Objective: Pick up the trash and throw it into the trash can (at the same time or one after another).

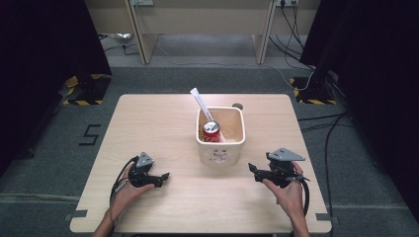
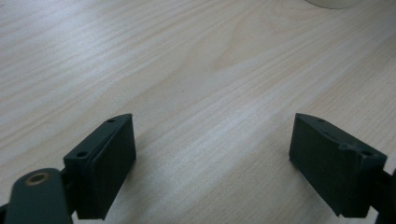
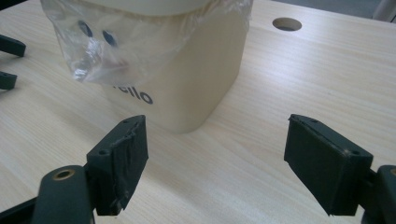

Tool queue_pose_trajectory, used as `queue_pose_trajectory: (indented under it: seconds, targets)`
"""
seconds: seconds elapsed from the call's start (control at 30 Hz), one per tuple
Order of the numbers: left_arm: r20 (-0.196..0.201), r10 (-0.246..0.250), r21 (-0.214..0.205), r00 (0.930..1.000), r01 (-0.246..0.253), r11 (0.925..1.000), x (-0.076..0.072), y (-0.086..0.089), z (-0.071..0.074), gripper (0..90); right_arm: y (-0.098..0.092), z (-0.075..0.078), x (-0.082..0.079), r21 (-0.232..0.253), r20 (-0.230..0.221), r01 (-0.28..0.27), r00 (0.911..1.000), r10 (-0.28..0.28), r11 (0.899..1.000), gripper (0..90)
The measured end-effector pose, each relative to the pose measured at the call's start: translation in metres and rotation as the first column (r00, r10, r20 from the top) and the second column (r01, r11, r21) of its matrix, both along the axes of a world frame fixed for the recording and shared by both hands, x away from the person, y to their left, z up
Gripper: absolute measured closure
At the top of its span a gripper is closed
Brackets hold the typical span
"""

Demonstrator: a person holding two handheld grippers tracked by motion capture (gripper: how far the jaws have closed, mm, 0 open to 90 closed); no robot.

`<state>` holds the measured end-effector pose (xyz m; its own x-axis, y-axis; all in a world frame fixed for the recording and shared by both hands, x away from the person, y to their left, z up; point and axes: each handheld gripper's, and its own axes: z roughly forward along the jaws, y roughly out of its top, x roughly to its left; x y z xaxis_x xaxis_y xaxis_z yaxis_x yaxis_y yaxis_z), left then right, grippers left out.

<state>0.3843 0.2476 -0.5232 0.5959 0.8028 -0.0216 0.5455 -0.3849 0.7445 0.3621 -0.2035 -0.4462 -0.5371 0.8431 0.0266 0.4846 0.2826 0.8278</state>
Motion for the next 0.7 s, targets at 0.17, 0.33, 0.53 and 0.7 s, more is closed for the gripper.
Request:
queue_pose_trajectory:
  seconds: [0.17, 0.33, 0.53, 0.7]
  targets:
    - [-0.001, -0.001, 0.001, 1.0000, 0.001, 1.0000, 0.000, 0.000, 0.000, 14.0, -0.003, -0.009, -0.002, 0.004, -0.018, 0.005, 0.9998, -0.005, 1.000, 20.2]
    - [-0.001, -0.001, 0.000, 1.0000, 0.001, 1.0000, 0.000, 0.000, 0.000, 14.0, -0.005, -0.016, -0.004, 0.004, -0.028, 0.007, 0.9996, -0.006, 1.000, 18.9]
    - [0.000, 0.000, -0.001, 1.0000, 0.000, 1.0000, 0.000, 0.000, 0.000, 14.1, -0.007, -0.026, -0.006, -0.009, -0.044, 0.012, 0.9990, -0.012, 1.000, 18.1]
    - [0.000, 0.000, -0.001, 1.0000, 0.000, 1.0000, 0.000, 0.000, 0.000, 14.0, -0.006, -0.034, -0.007, -0.019, -0.061, 0.013, 0.9981, -0.014, 1.000, 17.9]
